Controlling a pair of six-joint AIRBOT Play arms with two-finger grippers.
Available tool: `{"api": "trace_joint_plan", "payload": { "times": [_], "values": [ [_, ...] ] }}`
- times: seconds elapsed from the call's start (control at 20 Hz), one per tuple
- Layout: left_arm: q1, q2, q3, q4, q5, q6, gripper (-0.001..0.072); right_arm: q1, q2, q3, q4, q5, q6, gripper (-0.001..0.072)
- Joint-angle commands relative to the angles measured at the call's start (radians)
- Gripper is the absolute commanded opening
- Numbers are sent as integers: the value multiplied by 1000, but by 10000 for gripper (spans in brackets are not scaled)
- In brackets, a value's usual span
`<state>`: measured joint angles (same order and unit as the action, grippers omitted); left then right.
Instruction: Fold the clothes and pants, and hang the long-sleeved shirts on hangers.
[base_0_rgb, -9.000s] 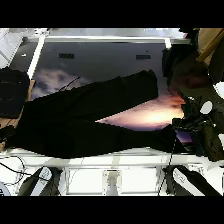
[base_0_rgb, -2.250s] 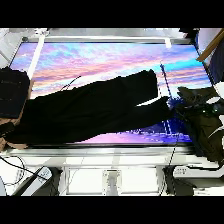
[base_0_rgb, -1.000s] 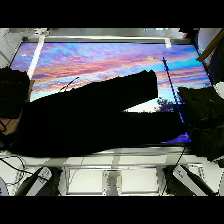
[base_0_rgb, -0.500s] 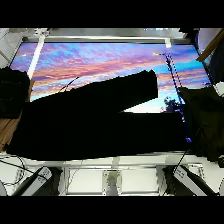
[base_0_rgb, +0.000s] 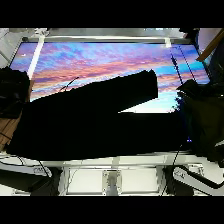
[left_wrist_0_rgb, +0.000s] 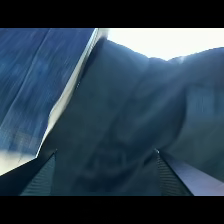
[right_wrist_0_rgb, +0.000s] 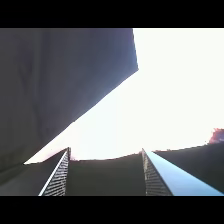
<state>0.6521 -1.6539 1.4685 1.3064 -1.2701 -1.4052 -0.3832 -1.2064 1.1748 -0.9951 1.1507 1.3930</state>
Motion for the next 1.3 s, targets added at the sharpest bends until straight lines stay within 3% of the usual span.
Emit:
{"api": "trace_joint_plan", "payload": {
  "times": [0.0,0.1,0.3,0.45,0.5,0.6,0.65,0.75,1.05,1.1,1.25],
  "values": [
    [-6,-97,33,-52,116,18,698,60,-18,3,4,-76,53,487],
    [-18,-110,35,-67,168,63,638,81,-18,3,4,-93,58,487],
    [-61,-155,96,-66,161,116,617,115,-18,3,3,-109,76,486],
    [-95,-177,149,-66,93,172,472,122,-18,3,3,-106,89,486],
    [-98,-177,159,-66,67,194,454,122,-18,3,-3,-108,91,486],
    [-101,-177,179,-42,14,195,68,122,-18,3,-4,-108,91,486],
    [-100,-177,186,-4,-1,194,20,122,-18,3,-5,-111,91,486],
    [-100,-174,190,68,-17,194,20,122,-18,3,-6,-128,91,486],
    [-100,-171,195,77,-19,194,20,122,-19,3,-6,-164,98,483],
    [-100,-167,204,77,-4,186,20,122,-25,3,-6,-166,110,446],
    [-100,-148,262,77,72,90,20,122,-100,4,-1,-172,111,443]
  ]
}}
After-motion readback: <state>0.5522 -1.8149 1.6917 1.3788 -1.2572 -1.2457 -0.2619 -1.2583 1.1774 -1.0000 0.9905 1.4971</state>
